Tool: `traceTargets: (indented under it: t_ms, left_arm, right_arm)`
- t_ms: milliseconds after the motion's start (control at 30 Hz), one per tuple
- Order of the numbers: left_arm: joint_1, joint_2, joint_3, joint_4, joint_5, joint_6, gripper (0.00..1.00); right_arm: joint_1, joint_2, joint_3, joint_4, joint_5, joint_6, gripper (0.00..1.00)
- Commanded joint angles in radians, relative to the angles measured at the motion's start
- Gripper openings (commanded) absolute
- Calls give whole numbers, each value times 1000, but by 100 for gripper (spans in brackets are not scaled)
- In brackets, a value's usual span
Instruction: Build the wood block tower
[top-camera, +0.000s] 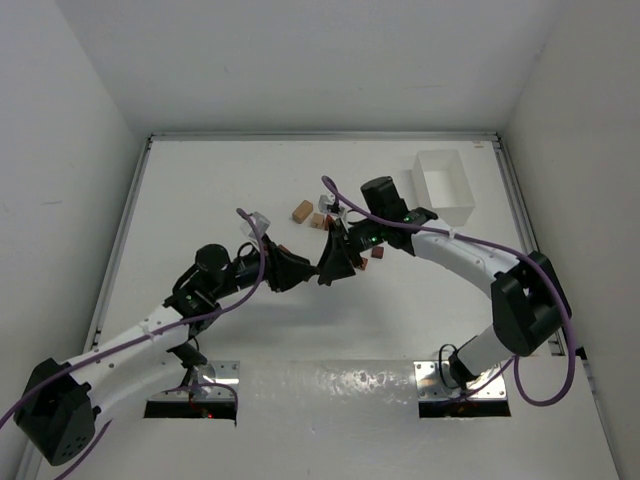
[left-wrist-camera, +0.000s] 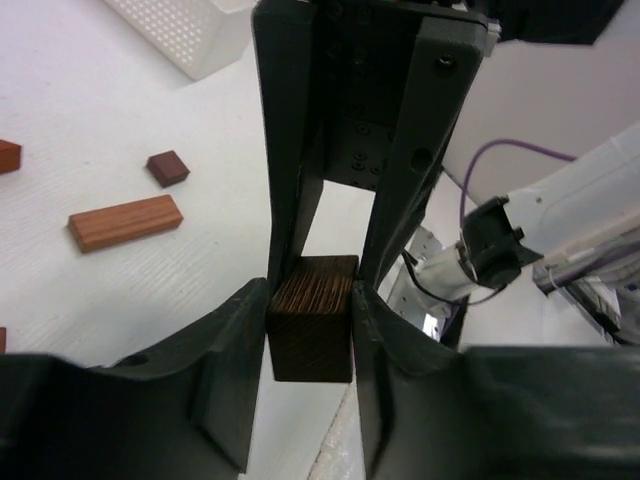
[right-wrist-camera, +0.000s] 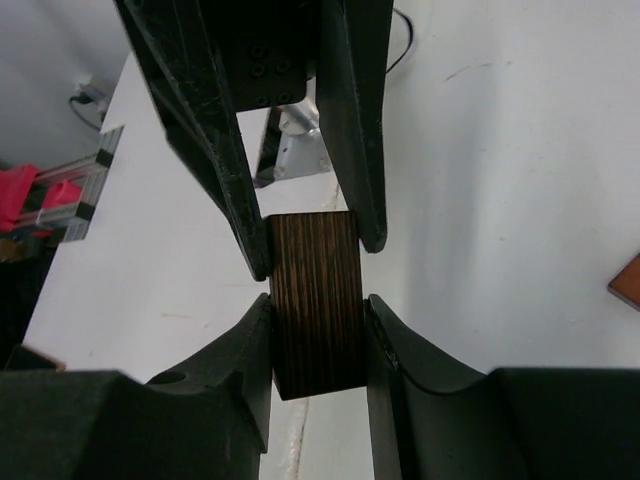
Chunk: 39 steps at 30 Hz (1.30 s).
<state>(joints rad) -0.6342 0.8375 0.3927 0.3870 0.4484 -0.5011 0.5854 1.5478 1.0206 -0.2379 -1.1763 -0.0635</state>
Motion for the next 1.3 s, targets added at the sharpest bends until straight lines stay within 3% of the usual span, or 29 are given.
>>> traceTargets:
  t_ms: [0, 100, 167, 300, 433, 500, 733, 967, 1267]
  left_arm:
    - [-5, -31, 37, -23, -152, 21, 37]
    - [-5, -83, 54, -105, -320, 26, 59]
    - [-7, -142, 75, -167, -411, 22, 63]
    - [-5, -239, 116, -267, -640, 3, 63]
    - [-5, -307, 190, -384, -708, -4, 61]
    - [-5, -328, 238, -460, -706, 12, 60]
    - [-5, -431, 305, -573, -760, 79, 59]
    - [-5, -449, 347, -626, -781, 134, 59]
    - [-5, -480, 324, -594, -751, 176, 59]
  right_arm:
    - [10, -51, -25, 161, 64, 97, 11]
    - [10, -46, -36, 131, 162, 97, 10]
    - [11, -48, -51, 129, 223, 106, 10]
    - [48, -51, -71, 79, 485, 105, 9]
    - [120, -2, -56, 45, 858, 79, 9]
    - [146, 30, -47, 45, 929, 47, 9]
    - [148, 175, -7, 94, 1015, -38, 9]
    - [140, 287, 45, 172, 983, -76, 11]
    - [113, 403, 124, 157, 960, -163, 17]
